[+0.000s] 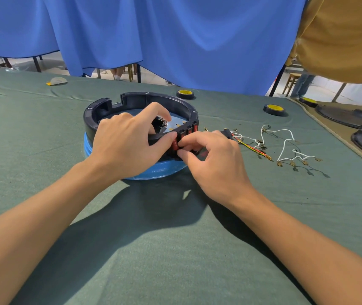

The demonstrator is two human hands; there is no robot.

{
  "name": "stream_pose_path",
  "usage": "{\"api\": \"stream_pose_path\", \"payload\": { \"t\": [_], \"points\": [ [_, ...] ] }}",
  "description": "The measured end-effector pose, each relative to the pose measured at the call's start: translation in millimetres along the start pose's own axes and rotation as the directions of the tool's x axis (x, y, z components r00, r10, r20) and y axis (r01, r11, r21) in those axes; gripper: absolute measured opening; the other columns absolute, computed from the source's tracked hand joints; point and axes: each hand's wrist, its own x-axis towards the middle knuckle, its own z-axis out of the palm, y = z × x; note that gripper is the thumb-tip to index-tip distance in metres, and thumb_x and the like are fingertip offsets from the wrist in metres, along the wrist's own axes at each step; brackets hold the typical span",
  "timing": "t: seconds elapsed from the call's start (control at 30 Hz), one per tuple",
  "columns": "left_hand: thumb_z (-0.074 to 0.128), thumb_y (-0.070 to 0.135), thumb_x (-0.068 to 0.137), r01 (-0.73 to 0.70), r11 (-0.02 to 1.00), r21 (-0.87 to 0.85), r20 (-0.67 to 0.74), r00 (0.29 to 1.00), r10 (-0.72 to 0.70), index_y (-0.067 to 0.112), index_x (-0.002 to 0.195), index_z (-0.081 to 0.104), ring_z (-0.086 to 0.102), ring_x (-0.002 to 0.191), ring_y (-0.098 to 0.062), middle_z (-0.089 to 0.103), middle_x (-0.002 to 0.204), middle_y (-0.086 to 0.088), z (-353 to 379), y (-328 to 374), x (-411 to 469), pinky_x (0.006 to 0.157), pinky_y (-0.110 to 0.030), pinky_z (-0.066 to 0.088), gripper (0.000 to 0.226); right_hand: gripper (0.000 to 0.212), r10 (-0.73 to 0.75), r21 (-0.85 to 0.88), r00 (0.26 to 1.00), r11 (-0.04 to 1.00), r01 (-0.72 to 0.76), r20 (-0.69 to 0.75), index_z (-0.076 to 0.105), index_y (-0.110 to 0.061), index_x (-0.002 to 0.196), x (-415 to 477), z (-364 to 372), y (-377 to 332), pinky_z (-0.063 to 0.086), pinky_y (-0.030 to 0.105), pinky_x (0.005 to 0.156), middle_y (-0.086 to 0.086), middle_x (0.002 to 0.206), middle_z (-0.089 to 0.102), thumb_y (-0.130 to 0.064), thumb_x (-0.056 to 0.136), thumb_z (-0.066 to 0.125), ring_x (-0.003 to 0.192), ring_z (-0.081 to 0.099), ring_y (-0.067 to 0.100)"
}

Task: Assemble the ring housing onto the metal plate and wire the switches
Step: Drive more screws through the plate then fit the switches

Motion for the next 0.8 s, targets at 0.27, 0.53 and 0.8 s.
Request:
{"api": "stream_pose_path", "payload": {
  "t": [0.27,0.53,0.8],
  "points": [
    [0.044,0.061,0.080,-0.138,0.990,0.037,0.045,0.990,0.136,0.024,0.115,0.061,0.063,0.058,-0.028,0.068,0.066,0.008,-2.3,-5.5,-3.4,0.056,-0.034,0.045,0.054,0.019,0.308,0.166,0.951,0.939,-0.302,-0.012,0.067,-0.029,0.073,4.0,1.7,-2.3,0.048,0.032,0.080,-0.007,0.081,0.065,-0.027,0.068,0.085,0.090,0.059,0.019],
    [0.047,0.053,0.074,-0.138,0.989,0.061,0.078,0.988,0.133,0.030,0.122,0.055,0.064,0.064,-0.028,0.070,0.069,0.007,0.6,-8.5,-2.9,0.058,-0.033,0.043,0.054,0.053,0.602,0.177,0.798,0.790,-0.587,-0.042,0.054,-0.031,0.103,7.0,12.4,-10.5,0.035,0.038,0.102,-0.001,0.118,0.047,-0.036,0.062,0.086,0.117,0.034,0.020],
    [0.040,0.057,0.074,-0.134,0.990,0.049,0.005,0.991,0.133,0.029,0.116,0.060,0.062,0.057,-0.027,0.066,0.063,0.007,3.7,-6.4,-2.7,0.055,-0.032,0.042,0.054,0.058,0.584,0.118,0.809,0.809,-0.576,-0.061,0.048,-0.032,0.106,9.2,15.5,-12.2,0.034,0.040,0.103,-0.001,0.119,0.045,-0.038,0.062,0.086,0.116,0.032,0.019]
  ]
}}
